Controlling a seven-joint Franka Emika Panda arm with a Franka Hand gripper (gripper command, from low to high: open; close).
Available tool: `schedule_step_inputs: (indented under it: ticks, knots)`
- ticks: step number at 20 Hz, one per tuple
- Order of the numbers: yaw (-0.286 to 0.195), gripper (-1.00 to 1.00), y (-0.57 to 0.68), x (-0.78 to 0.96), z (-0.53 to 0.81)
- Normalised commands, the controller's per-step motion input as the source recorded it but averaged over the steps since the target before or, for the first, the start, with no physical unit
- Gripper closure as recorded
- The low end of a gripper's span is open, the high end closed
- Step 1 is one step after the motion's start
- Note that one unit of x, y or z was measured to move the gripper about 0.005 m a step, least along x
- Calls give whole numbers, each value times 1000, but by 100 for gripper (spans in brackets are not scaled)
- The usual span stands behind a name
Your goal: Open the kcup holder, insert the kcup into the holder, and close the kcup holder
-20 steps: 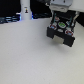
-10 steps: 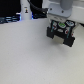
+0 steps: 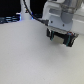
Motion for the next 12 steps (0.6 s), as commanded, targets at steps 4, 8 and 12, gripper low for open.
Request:
schedule_step_inputs:
  ticks: [4,8,12]
  knots:
    - [276,-100,30,-52,-182]
    - [227,-100,141,-216,-153]
    - [151,-100,338,-327,-25]
